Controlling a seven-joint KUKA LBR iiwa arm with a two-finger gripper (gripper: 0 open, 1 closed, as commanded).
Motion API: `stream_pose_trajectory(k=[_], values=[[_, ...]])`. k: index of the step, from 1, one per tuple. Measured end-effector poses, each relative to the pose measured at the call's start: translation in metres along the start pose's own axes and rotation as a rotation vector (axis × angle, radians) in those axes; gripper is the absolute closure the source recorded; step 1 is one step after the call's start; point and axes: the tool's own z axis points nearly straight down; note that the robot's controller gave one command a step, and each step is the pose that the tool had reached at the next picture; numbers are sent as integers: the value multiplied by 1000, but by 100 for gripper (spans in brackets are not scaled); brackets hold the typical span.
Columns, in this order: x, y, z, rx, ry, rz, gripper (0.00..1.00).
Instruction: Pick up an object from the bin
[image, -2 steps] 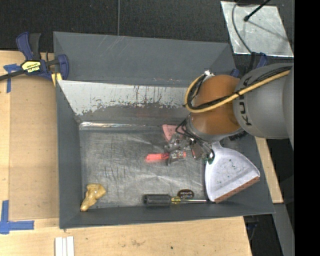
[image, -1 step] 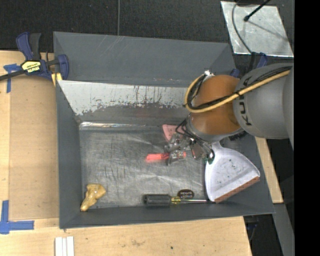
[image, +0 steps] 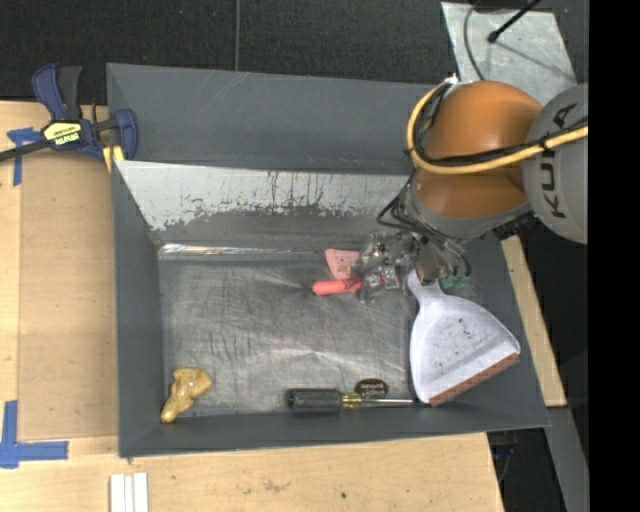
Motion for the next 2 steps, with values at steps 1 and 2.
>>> stream_pose_trajectory(k=[1,2], values=[[0,0,0,0,0,0,100],[-3,3,-4,0,2,-34,100]])
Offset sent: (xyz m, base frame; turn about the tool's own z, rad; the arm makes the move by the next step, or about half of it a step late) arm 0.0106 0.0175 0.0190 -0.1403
